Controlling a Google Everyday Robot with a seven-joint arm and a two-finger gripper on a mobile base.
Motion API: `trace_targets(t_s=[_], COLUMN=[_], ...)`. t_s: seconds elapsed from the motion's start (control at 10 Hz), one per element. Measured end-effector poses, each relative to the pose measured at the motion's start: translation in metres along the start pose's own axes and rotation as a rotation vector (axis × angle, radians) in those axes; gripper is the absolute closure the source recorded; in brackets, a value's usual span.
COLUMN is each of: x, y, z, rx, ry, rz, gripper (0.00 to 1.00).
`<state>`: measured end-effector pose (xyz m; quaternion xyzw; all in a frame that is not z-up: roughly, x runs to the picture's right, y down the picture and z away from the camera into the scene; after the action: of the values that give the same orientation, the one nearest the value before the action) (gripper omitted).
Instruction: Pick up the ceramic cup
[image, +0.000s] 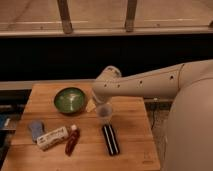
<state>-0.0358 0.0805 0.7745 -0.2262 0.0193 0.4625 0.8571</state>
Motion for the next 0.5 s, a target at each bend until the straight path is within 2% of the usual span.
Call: trace_targets(t_s=[0.2,0.5], x=[0.003,0.009], y=[-0.011,-0.044], z=[-0.001,-0.008], rx=[0.016,0.061], ry=[0.002,0.007], rz=[0.020,0.068], gripper=[0.20,0.20])
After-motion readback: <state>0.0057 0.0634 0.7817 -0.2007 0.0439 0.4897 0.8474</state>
